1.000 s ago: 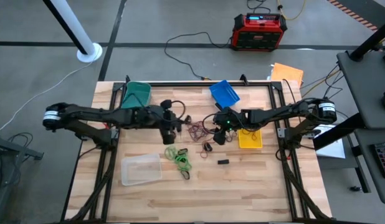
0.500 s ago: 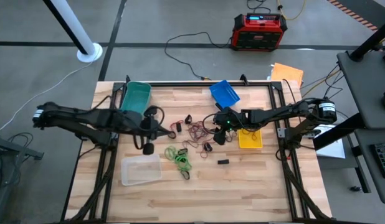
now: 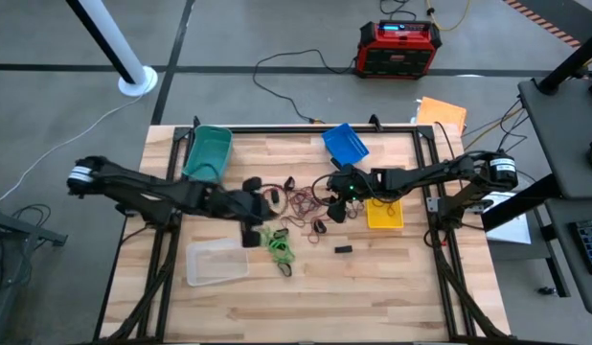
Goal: Sort rubber bands into baskets
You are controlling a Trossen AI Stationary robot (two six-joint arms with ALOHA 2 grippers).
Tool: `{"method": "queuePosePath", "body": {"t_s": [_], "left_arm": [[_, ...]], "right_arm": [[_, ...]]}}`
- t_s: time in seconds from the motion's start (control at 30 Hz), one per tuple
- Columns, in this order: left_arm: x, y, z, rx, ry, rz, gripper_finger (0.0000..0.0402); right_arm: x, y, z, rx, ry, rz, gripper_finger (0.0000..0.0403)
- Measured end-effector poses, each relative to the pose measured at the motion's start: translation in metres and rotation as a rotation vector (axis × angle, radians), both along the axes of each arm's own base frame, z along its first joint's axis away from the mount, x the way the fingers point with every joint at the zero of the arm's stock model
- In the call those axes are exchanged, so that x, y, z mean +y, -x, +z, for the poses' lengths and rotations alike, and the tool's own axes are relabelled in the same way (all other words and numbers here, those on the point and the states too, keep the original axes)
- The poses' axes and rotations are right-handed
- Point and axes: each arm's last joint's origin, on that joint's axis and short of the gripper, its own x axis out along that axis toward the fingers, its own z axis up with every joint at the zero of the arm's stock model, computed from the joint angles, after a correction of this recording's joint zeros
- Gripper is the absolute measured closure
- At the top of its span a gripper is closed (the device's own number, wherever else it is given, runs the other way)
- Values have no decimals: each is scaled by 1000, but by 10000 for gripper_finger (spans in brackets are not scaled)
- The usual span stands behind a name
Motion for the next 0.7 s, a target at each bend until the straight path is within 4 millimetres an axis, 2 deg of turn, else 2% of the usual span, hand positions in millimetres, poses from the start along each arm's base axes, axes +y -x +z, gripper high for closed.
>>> {"method": "queuePosePath", "body": {"t_s": [0.2,0.33,0.47,0.7], "left_arm": [[16,-33,-32,96,281,331,401],[16,-50,-49,170,361,434,385],[11,-64,-66,269,415,513,349],[2,-85,-88,414,377,594,266]], "right_arm": [[0,0,0,-3,-12,-1,229],[1,1,-1,9,-15,2,229],[1,2,-2,29,-36,18,229],[3,7,-7,79,-62,34,229]]}}
